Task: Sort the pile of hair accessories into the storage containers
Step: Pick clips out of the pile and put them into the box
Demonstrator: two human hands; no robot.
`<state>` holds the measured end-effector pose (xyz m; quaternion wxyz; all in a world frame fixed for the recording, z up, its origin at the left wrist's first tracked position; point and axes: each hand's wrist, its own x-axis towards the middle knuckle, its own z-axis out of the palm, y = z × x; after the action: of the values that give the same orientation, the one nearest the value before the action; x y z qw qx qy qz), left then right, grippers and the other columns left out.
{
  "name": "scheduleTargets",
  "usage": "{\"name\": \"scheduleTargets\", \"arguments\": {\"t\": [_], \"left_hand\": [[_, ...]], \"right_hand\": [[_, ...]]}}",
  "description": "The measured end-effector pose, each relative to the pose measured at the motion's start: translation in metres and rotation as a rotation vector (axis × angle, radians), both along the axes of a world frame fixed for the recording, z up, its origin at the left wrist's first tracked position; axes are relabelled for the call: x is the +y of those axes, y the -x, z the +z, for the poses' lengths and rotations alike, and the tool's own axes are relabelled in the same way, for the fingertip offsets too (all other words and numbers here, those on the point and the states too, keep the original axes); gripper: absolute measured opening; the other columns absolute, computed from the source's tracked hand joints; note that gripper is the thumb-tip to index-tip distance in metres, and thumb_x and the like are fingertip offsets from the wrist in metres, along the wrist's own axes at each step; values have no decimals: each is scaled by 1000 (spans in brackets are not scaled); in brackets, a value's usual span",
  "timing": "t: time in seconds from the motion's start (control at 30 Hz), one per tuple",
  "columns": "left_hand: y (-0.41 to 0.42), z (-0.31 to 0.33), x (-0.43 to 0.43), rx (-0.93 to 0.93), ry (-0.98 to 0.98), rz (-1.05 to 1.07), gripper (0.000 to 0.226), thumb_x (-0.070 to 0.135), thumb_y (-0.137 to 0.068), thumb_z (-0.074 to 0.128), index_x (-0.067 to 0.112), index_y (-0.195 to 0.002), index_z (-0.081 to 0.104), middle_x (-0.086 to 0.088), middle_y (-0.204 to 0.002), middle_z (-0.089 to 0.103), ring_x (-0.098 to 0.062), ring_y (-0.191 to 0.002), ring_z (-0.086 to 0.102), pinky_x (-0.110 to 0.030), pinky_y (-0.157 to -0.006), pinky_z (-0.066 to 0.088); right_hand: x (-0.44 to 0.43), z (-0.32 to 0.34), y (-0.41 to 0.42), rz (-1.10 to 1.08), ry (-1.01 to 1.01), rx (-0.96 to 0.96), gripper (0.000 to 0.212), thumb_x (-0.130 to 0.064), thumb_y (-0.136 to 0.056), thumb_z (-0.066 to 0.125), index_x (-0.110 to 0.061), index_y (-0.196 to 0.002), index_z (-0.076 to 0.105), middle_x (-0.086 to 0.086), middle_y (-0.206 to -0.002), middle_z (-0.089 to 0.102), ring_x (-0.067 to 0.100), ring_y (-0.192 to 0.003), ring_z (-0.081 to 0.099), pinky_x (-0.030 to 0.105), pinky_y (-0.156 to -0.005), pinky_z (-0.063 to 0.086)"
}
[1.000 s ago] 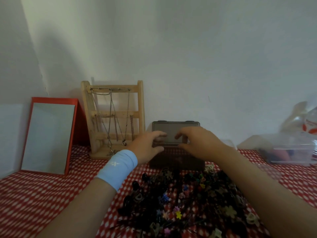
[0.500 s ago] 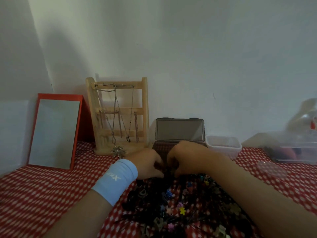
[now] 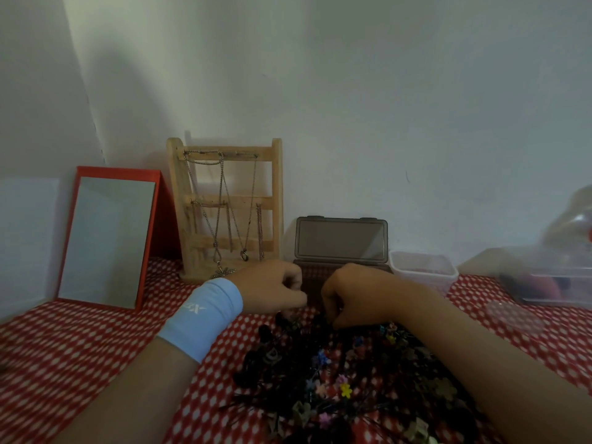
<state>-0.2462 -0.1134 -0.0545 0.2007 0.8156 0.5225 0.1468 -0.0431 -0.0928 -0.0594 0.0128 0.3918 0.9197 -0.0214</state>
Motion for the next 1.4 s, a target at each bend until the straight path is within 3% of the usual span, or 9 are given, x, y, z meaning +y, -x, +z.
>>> {"name": "scheduleTargets", "arguments": {"t": [0.17, 0.27, 0.37, 0.53, 0.67, 0.83, 0.97, 1.13, 1.4], "left_hand": [[3, -2, 1, -125, 21, -19, 20, 20, -84, 73, 19, -86, 54, -5, -78, 72, -20, -71, 73, -37, -68, 59], [3, -2, 2, -243, 86, -13, 24, 25, -88, 70, 24, -108, 56, -3, -87, 74, -19, -71, 73, -37, -74, 58], [1, -1, 7, -128, -132, 47, 14, 31, -94, 61, 26, -105, 68, 9, -94, 71, -9, -85, 67, -34, -89, 54], [-11, -3, 23, -50, -348, 136, 20, 29, -93, 62, 31, -113, 67, 9, -105, 54, -9, -96, 51, -21, -80, 37], [-25, 2, 33, -160, -367, 163, 48, 27, -88, 70, 29, -133, 55, 16, -106, 57, -9, -97, 56, -22, -84, 38], [-26, -4, 34, -308, -367, 171, 59, 22, -83, 75, 30, -136, 51, 16, -112, 61, 1, -83, 55, -25, -84, 49], [-13, -10, 25, -198, -378, 141, 29, 18, -87, 70, 28, -114, 64, 18, -98, 61, 1, -83, 55, -11, -72, 41], [5, -12, 9, 74, -152, 45, 15, 28, -87, 70, 30, -101, 72, 18, -95, 65, 1, -86, 59, -20, -80, 50], [7, -21, 5, 330, -48, -50, 30, 29, -92, 64, 32, -121, 68, 14, -120, 66, -3, -94, 59, -21, -86, 46]], "right_hand": [[2, 11, -9, -38, 107, 119, 34, -33, -88, 69, -34, -122, 66, -19, -104, 64, 1, -90, 61, 19, -79, 51], [3, 15, -13, -69, 115, 202, 21, -39, -96, 58, -30, -109, 72, -23, -89, 64, -6, -77, 59, 16, -71, 43], [6, 18, -17, -115, 73, 284, 20, -43, -99, 55, -31, -90, 69, -18, -80, 63, -2, -72, 58, 19, -66, 42], [15, 19, -24, -223, -149, 457, 26, -42, -96, 59, -27, -113, 72, -10, -106, 71, 7, -94, 63, 28, -87, 53], [17, 16, -28, -287, -242, 334, 39, -41, -93, 65, -35, -132, 60, -11, -117, 66, 13, -107, 60, 34, -91, 52], [9, 21, -21, -162, -208, 354, 13, -28, -90, 69, -33, -101, 73, -15, -104, 69, 6, -97, 62, 31, -88, 54], [1, 17, -10, -61, 17, 206, 25, -18, -89, 70, -33, -107, 75, -15, -106, 69, 0, -75, 65, 18, -75, 56], [1, 4, -2, -61, 80, -22, 50, -7, -88, 69, -31, -131, 62, -5, -122, 63, 6, -65, 69, 27, -68, 61], [-2, 12, -6, -72, 36, 40, 34, -26, -91, 60, -31, -123, 68, -8, -117, 66, 11, -97, 62, 32, -90, 56]]}}
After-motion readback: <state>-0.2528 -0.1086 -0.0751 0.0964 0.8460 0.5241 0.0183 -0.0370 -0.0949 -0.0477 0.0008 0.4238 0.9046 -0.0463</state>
